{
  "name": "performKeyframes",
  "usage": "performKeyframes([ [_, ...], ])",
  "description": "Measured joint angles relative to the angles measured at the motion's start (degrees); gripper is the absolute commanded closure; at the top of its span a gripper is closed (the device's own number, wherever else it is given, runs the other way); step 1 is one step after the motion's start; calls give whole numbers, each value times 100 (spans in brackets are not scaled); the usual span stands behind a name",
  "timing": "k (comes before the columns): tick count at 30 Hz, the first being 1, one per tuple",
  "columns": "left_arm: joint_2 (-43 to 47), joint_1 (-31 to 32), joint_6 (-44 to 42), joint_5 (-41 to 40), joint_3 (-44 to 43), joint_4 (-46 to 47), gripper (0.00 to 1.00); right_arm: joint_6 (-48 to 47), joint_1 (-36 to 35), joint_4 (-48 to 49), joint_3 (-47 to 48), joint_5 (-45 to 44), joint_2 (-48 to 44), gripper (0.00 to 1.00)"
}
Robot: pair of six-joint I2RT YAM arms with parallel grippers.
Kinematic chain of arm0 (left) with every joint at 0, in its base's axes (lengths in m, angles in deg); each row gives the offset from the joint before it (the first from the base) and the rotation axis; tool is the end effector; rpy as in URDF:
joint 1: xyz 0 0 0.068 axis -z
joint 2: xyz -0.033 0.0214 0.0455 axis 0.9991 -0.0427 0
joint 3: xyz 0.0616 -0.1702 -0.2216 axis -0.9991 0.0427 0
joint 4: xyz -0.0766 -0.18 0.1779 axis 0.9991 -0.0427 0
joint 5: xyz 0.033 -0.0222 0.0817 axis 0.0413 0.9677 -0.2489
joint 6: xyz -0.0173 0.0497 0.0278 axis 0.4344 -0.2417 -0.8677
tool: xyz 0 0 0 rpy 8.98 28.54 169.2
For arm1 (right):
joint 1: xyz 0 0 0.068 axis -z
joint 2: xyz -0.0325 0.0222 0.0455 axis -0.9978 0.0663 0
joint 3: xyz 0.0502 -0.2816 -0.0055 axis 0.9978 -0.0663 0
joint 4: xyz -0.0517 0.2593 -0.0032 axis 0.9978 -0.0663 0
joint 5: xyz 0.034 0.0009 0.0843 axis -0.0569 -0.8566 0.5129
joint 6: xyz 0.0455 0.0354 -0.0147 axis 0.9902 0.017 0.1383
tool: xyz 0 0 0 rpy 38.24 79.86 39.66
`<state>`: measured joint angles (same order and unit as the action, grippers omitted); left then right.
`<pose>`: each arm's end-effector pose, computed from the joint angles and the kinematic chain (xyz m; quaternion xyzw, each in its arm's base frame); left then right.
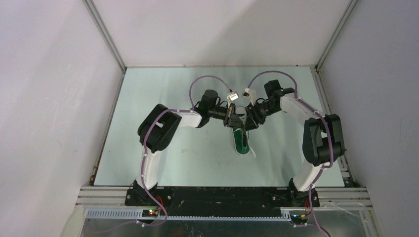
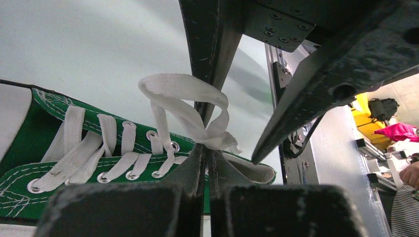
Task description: Tie the shoes
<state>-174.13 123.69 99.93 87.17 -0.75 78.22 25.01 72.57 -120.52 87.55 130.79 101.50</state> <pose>0.3458 -0.2997 0.1635 0.3648 0.6698 -0.6069 0.2235 0.3253 0.1134 0.2234 -0.3661 0.8225 0.4026 0.1655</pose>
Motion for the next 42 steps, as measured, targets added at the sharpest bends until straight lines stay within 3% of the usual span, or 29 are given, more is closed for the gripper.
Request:
performKeyframes([
  [3,0,-9,2,-2,0,2,99,4,0,15,-39,-105,0,66],
  [6,0,-17,4,-9,0,4,99,-79,-9,4,-39,-140,0,92],
  [8,0,-17,4,-9,0,2,99,-133,-20,-52,-39,-138,0,100],
  [24,-107,-17,11,-20,15,46,99,-442,-579,-494,-339,72,-136,99],
  [35,-122,-20,501,-15,131,717,98,-774,-116,-651,-341,-210,-144,98],
  [42,-203,-28,778,-11,186,1058,98,-990,-197,-833,-343,-339,-68,88],
])
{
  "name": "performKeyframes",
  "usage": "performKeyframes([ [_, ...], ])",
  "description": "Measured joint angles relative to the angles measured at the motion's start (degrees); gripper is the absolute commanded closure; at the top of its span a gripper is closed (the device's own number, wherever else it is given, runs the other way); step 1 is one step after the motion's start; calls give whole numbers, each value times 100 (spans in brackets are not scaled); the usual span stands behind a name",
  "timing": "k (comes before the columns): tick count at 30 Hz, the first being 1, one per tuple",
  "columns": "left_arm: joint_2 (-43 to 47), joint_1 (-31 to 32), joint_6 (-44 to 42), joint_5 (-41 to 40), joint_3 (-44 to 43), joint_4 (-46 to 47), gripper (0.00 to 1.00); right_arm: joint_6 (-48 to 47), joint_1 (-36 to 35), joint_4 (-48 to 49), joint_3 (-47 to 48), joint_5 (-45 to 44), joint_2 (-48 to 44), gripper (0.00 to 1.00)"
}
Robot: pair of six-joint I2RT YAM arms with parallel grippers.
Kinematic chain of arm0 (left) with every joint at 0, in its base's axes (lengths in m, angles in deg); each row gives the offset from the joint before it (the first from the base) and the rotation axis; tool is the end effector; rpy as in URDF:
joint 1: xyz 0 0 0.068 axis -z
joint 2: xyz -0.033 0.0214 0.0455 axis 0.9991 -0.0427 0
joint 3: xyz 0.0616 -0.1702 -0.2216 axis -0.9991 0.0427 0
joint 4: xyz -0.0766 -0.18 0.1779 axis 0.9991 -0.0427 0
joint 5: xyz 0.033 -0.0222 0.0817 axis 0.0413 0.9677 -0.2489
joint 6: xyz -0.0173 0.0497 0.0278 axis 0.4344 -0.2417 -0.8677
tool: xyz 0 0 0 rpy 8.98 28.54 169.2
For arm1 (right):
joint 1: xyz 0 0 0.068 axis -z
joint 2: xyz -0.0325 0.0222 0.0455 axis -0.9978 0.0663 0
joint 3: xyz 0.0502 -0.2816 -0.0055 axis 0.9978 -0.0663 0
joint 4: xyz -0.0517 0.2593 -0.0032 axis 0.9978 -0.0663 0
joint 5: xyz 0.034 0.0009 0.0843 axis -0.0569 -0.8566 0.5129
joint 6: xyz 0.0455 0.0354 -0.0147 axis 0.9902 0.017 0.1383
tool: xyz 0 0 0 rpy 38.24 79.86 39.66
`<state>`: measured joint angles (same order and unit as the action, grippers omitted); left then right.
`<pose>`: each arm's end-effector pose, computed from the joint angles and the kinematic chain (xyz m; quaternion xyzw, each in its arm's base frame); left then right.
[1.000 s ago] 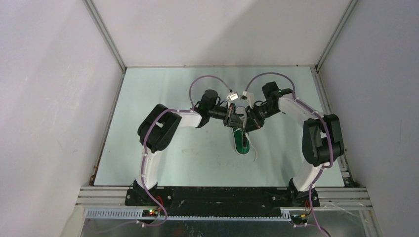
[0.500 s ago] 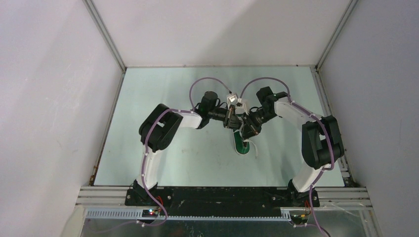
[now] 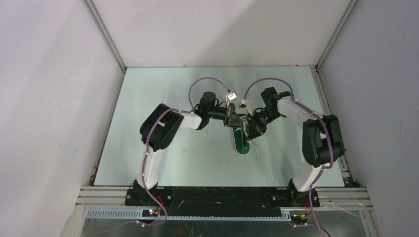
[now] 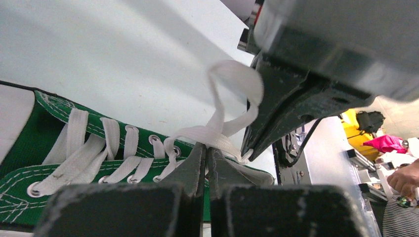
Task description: Tie the shoes
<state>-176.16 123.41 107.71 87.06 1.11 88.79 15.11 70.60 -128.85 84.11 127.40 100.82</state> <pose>0.3477 -0.2982 0.1556 0.3388 0.6632 -0.6275 0.2272 0.2967 0.1158 0.2071 -0.4205 0.8159 0.3833 0.1030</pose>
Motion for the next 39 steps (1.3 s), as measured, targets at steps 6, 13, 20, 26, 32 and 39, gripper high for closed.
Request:
performKeyframes([
  [6,-2,-28,17,13,127,17,96,-101,339,-24,-4,94,9,70],
  [13,-2,-61,17,20,227,17,93,-76,761,103,468,334,262,62],
  [20,-2,-63,7,48,225,-9,90,-63,669,472,682,601,662,60],
  [26,-2,-74,-26,94,225,-87,89,-48,492,743,813,612,903,67],
  [32,-2,-107,-26,103,225,-120,91,-46,435,855,874,654,1012,94],
  [39,-2,-157,-22,52,225,-127,95,-87,461,763,892,772,1016,99],
])
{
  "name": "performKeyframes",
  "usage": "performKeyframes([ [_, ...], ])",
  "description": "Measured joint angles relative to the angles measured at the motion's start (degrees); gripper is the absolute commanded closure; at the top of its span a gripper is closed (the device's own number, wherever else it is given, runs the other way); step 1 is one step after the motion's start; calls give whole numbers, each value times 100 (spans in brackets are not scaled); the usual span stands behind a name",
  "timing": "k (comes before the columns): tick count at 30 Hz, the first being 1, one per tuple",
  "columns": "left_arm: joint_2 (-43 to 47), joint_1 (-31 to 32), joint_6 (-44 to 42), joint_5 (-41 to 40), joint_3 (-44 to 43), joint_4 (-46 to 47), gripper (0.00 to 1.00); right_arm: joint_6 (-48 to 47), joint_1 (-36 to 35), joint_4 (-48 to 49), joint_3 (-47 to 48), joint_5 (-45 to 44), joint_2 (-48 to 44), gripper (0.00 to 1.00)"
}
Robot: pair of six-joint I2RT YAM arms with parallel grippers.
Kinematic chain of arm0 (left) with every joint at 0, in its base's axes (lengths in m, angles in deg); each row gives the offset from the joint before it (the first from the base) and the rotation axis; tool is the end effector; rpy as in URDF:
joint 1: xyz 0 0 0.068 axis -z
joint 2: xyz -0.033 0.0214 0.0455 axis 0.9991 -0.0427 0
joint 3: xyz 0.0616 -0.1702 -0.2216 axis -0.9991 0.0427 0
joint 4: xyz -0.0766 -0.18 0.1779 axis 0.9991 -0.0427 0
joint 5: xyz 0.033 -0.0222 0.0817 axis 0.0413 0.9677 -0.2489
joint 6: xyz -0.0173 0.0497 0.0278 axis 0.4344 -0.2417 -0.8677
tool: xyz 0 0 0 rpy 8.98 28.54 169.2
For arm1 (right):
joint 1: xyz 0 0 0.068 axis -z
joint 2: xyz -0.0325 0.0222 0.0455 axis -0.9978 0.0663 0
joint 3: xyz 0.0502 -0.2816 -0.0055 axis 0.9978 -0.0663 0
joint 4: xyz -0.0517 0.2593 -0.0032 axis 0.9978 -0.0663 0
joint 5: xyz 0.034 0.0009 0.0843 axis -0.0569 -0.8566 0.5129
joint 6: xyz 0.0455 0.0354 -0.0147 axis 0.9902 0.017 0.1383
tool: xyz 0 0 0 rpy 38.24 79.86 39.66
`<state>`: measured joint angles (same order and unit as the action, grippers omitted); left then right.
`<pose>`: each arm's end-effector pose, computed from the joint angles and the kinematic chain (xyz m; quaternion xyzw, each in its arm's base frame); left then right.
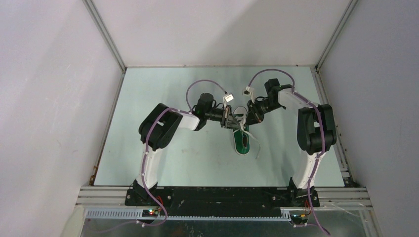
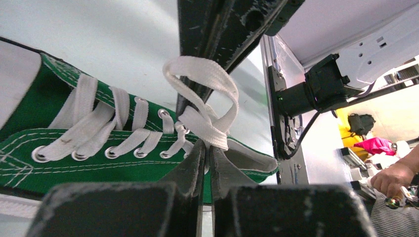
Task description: Tie the shoes
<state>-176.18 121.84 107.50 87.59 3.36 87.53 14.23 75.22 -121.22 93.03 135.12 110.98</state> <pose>0.3485 -0.2839 0.1425 0.3213 0.6817 -0.6224 0.2112 0.3598 0.1060 0.1951 -0.4053 0.7890 0.4242 0.1825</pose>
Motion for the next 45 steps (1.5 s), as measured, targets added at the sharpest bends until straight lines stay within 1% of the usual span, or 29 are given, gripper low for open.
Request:
performKeyframes([
  [8,0,-33,50,-186,-2,-9,97,-245,39,-343,4,164,0,96],
  [12,0,-33,50,-247,-2,-33,97,-330,50,-459,4,293,0,88],
  [16,0,-33,48,-258,-7,-87,97,-380,46,-595,4,450,0,76],
  [19,0,-33,48,-258,-7,-129,96,-382,44,-629,7,501,0,73],
  [20,0,-33,48,-256,-7,-138,95,-382,44,-629,7,501,0,74],
  [22,0,-33,48,-251,-9,-142,91,-378,44,-625,7,498,0,76],
  [25,0,-33,26,-216,-13,-164,78,-328,44,-564,7,487,4,83],
  [26,0,-33,-9,-205,-13,-168,71,-299,46,-535,7,481,9,87],
  [28,0,-33,-70,-195,-13,-199,64,-210,46,-463,7,466,33,93],
  [30,2,-33,-173,-175,-13,-251,59,-133,46,-407,7,444,66,96],
  [32,9,-33,-361,-109,-13,-343,55,-72,48,-380,7,420,87,97],
  [35,46,-33,-726,15,-28,-616,53,15,50,-363,7,407,94,99],
  [37,55,-31,-1091,107,-131,-966,52,44,50,-352,7,407,94,99],
  [41,59,-28,-2041,201,-590,-2020,48,81,59,-334,7,402,96,100],
  [44,81,-28,-2463,227,-813,-2468,45,103,61,-330,7,387,96,100],
  [45,90,-28,-2520,249,-844,-2527,43,118,61,-328,7,382,96,100],
])
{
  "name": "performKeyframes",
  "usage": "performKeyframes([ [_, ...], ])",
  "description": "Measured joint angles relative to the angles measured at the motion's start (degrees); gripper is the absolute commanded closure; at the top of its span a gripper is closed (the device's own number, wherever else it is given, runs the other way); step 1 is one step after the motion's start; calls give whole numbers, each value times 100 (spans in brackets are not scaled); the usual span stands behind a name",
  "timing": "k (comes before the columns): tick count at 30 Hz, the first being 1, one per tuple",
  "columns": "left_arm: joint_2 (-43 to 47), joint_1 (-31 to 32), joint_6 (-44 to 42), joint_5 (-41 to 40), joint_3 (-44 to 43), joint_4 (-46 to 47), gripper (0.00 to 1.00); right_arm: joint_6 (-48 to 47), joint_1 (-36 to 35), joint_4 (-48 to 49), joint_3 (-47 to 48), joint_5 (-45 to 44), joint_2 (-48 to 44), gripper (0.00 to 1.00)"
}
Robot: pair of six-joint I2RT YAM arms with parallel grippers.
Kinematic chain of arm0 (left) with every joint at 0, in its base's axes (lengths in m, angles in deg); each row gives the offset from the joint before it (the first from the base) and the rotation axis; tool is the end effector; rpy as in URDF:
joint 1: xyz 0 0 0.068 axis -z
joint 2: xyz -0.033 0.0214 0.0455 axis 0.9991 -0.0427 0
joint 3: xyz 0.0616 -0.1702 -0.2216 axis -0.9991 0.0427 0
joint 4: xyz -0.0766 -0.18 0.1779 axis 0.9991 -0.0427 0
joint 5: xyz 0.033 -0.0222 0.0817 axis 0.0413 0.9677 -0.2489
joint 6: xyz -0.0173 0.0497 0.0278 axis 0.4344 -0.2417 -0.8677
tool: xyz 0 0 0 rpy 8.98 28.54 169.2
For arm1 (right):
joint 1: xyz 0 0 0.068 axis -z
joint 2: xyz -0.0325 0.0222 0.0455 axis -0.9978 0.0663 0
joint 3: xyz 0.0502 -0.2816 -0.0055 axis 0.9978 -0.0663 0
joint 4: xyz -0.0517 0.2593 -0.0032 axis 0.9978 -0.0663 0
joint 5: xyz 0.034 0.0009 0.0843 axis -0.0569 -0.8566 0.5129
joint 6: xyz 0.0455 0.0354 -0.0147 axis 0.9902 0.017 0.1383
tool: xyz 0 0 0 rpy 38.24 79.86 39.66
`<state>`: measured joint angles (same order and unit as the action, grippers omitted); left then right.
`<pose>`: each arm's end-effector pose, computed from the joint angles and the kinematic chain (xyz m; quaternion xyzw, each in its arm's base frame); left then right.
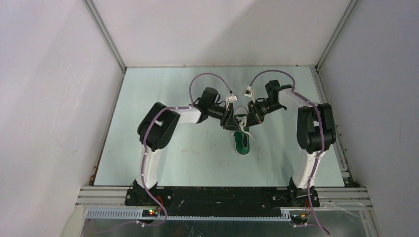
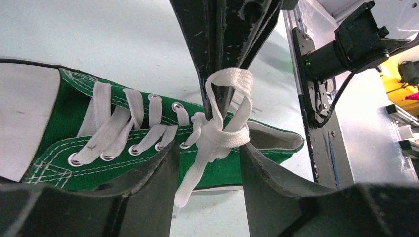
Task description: Tie the shoes
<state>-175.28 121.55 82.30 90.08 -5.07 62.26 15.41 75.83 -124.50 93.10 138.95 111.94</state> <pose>0.3579 -0.2886 0.1540 0.4249 0.6618 -0.5752 0.2250 0.3564 0.1030 0.1912 -0.3736 0.7889 0.4625 0.1553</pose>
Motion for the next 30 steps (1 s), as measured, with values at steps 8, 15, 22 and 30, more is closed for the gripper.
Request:
performKeyframes([
  [8,17,0,-177,155,-13,-192,40,98,7,2,0,-4,17,100],
  [15,26,2,-1073,243,-334,-1320,38,184,11,22,0,-11,63,100],
  [22,39,17,-481,225,-295,-691,30,223,9,24,0,-15,76,100],
  [30,42,50,-61,96,-304,-435,48,273,11,48,0,-15,76,100],
])
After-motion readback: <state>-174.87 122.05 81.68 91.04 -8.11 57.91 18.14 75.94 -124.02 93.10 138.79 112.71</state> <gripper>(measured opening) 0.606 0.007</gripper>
